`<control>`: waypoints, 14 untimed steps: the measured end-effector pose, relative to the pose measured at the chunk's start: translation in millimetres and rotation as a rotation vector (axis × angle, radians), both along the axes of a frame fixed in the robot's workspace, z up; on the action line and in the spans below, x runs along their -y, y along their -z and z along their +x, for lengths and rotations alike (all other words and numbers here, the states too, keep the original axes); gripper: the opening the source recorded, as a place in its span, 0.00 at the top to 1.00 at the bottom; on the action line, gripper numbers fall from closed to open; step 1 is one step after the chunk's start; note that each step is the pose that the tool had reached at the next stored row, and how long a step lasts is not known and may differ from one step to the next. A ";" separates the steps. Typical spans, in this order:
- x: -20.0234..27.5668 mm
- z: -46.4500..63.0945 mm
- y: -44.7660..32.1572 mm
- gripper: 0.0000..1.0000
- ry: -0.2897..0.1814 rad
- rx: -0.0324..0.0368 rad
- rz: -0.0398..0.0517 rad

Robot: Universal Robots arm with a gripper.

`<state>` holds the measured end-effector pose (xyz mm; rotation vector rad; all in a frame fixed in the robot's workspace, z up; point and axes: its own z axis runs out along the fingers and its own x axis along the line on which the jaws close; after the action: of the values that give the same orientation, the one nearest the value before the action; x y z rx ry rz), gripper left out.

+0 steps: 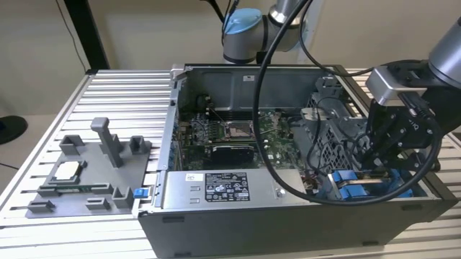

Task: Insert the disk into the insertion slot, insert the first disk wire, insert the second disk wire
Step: 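Insert the second disk wire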

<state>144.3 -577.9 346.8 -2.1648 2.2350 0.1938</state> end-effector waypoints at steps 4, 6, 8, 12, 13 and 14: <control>0.0 0.0 2.4 1.00 0.000 0.0053 0.0026; 0.0 0.1 3.5 1.00 0.000 0.0058 0.0026; 0.0 0.9 3.9 1.00 0.000 0.0060 0.0024; 0.0 4.1 4.1 1.00 -0.005 0.0061 0.0027; 0.2 4.7 4.1 1.00 -0.006 0.0062 0.0027; 0.5 5.0 4.1 1.00 -0.007 0.0062 0.0028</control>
<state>149.2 -578.4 342.6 -2.1695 2.2225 0.1900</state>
